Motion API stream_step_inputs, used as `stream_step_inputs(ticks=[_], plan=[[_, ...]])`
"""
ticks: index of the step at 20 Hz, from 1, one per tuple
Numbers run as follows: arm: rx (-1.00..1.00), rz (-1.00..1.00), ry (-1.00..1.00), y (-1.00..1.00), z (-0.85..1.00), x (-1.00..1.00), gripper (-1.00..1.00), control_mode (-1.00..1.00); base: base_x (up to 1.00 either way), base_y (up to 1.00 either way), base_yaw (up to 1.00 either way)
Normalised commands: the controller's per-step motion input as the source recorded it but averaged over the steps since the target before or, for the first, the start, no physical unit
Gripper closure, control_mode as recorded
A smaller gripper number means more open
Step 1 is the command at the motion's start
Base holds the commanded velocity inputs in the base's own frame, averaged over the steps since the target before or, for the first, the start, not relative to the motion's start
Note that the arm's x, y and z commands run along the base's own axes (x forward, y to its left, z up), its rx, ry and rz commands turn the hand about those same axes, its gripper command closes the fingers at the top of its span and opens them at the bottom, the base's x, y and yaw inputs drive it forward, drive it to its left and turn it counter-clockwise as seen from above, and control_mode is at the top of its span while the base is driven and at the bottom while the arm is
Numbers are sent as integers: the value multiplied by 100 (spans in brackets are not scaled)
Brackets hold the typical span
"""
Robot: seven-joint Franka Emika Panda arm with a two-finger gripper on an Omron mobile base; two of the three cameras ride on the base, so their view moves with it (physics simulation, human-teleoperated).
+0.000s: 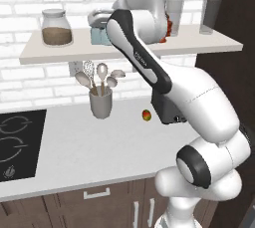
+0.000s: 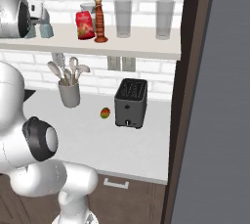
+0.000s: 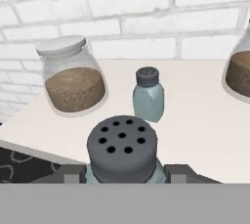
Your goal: Put the shaker and condiment bottle from the counter next to their counterparts in the cabinet.
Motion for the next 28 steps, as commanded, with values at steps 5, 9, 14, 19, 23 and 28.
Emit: stream_step_inputs(ticks=[5, 9, 14, 19, 23, 28], plan=[[-5, 6, -3, 13, -39, 23, 100, -100, 0, 0, 0], [-8, 5, -2, 30, -8, 16, 100, -100, 0, 0, 0], [-7, 8, -3, 23, 0, 28, 100, -100, 0, 0, 0], [-5, 9, -5, 13, -17, 25, 100, -100, 0, 0, 0], [-1, 6, -7, 12, -20, 10, 100, -100, 0, 0, 0], [0, 4, -7, 15, -8, 22, 100, -100, 0, 0, 0]])
